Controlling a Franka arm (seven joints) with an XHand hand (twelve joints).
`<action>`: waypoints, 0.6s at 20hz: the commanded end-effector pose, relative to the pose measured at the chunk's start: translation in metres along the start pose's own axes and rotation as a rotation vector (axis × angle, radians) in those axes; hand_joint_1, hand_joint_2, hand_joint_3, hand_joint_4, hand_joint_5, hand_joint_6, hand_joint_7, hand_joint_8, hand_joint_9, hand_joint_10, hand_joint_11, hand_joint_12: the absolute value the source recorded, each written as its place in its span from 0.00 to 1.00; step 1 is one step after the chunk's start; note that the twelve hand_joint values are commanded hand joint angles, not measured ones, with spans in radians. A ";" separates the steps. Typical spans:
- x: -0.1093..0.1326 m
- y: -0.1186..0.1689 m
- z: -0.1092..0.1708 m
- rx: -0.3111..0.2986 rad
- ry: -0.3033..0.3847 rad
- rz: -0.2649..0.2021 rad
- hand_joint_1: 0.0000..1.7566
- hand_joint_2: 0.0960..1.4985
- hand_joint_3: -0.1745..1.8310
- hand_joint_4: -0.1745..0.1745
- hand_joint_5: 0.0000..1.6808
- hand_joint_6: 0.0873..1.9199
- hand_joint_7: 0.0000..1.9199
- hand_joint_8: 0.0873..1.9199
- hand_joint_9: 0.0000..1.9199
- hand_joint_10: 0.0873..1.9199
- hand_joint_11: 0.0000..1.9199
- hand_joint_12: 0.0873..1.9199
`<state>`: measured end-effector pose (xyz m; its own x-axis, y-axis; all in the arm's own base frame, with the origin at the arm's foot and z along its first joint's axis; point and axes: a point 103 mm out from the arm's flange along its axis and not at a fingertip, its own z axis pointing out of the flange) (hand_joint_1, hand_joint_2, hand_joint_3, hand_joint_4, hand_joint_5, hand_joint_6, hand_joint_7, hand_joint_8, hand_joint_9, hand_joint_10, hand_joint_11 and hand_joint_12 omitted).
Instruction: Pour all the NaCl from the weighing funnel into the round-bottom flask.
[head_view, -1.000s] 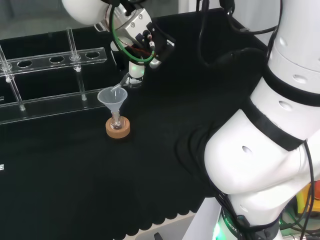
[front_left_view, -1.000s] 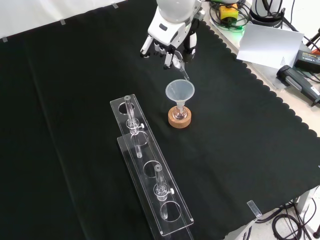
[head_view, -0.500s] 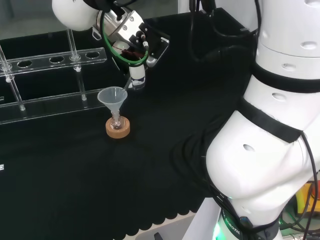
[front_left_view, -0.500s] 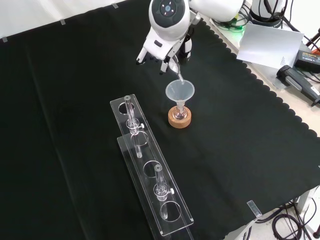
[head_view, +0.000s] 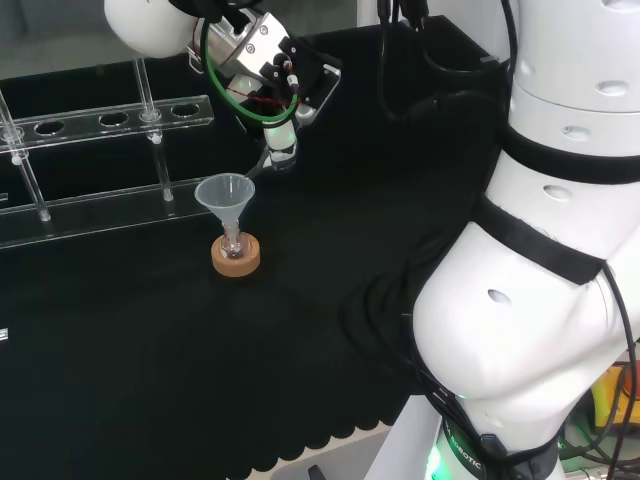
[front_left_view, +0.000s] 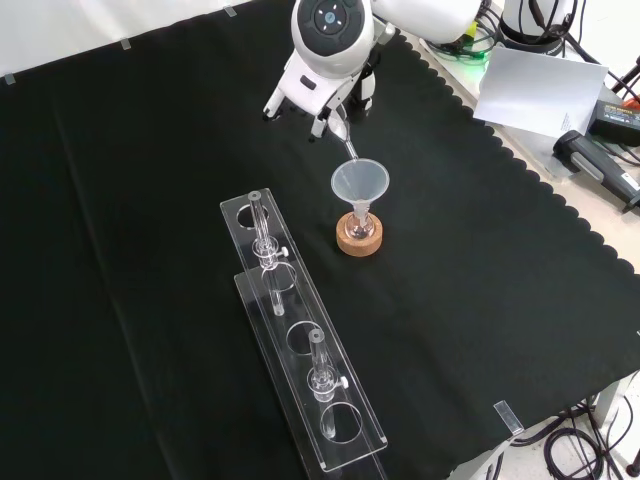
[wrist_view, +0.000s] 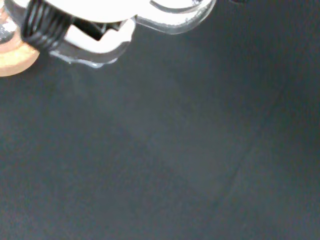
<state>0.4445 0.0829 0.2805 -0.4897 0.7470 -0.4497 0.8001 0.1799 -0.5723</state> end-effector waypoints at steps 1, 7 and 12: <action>-0.003 0.001 -0.003 0.005 -0.032 -0.001 0.63 0.35 0.48 1.00 0.75 0.35 0.87 0.13 0.76 0.14 0.12 0.76; -0.009 0.001 -0.006 0.013 -0.063 0.000 0.64 0.35 0.48 1.00 0.75 0.36 0.87 0.12 0.76 0.14 0.12 0.76; -0.012 0.001 -0.011 0.017 -0.104 0.003 0.64 0.35 0.49 1.00 0.75 0.36 0.87 0.12 0.76 0.14 0.13 0.76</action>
<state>0.4535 0.0812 0.2906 -0.5154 0.6940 -0.5027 0.7962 0.1710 -0.5803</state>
